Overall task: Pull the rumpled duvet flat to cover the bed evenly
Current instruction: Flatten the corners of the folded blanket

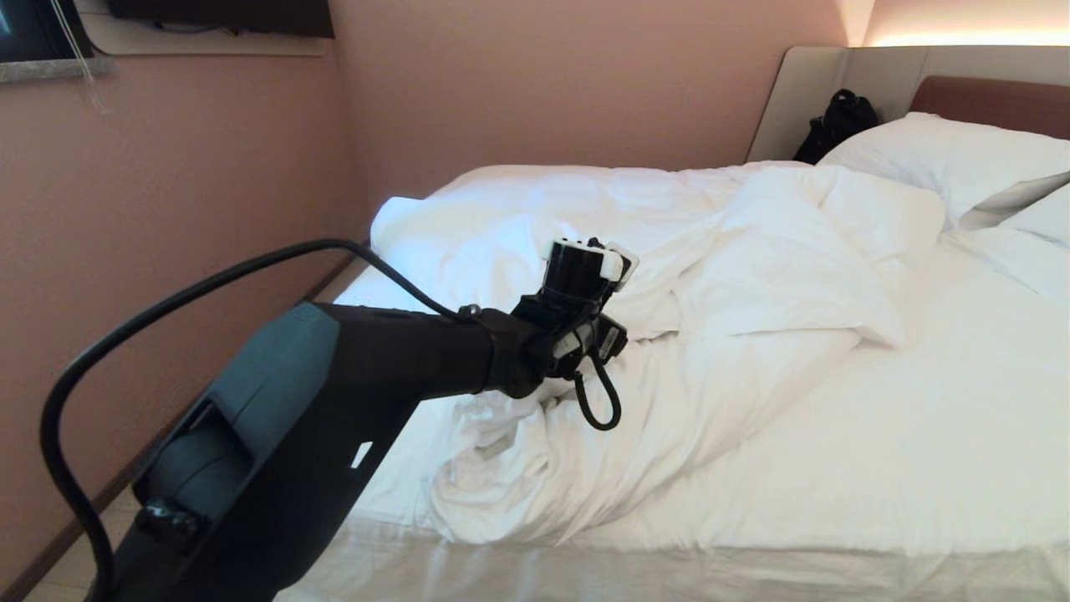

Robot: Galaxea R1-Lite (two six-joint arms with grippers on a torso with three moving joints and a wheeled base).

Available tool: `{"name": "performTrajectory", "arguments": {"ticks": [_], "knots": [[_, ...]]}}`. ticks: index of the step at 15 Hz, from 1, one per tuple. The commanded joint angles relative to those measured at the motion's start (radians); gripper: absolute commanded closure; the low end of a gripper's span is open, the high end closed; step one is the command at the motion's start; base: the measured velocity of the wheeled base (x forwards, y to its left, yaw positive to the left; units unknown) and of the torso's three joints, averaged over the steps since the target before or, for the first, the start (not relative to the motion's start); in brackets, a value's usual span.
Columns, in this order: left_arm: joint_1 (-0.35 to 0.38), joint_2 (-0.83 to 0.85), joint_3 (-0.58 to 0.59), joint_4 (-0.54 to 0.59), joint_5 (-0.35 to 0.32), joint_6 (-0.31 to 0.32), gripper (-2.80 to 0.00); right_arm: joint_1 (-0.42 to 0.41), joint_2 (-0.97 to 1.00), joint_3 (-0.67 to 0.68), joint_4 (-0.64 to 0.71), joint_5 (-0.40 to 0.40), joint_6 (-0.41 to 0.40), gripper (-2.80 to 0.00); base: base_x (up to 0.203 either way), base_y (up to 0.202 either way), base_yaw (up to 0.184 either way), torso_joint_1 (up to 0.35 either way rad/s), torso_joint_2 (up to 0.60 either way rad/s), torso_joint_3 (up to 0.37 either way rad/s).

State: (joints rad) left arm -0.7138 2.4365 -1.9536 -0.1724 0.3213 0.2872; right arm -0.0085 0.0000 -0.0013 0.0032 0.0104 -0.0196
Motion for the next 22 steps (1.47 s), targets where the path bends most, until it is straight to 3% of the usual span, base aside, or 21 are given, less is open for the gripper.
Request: {"name": "performTrajectory", "arguments": {"ticks": [1,12,13,22], "knots": [[0.009,0.049,-0.001,-0.027,0.0,0.006,-2.8,0.001,0.0,0.0,0.0,0.0,0.0,0.0,0.0,0.0,0.0,0.0,0.0,0.0],[0.059,0.134,-0.002,-0.056,-0.008,0.009,-2.8,0.0,0.0,0.0,0.0,0.0,0.0,0.0,0.0,0.0,0.0,0.0,0.0,0.0],[0.064,0.134,-0.002,-0.056,-0.011,0.009,0.0,0.001,0.001,0.0,0.0,0.0,0.0,0.0,0.0,0.0,0.0,0.0,0.0,0.0],[0.082,0.055,-0.001,-0.094,-0.005,0.003,0.0,-0.001,0.001,0.0,0.0,0.0,0.0,0.0,0.0,0.0,0.0,0.0,0.0,0.0]]}}
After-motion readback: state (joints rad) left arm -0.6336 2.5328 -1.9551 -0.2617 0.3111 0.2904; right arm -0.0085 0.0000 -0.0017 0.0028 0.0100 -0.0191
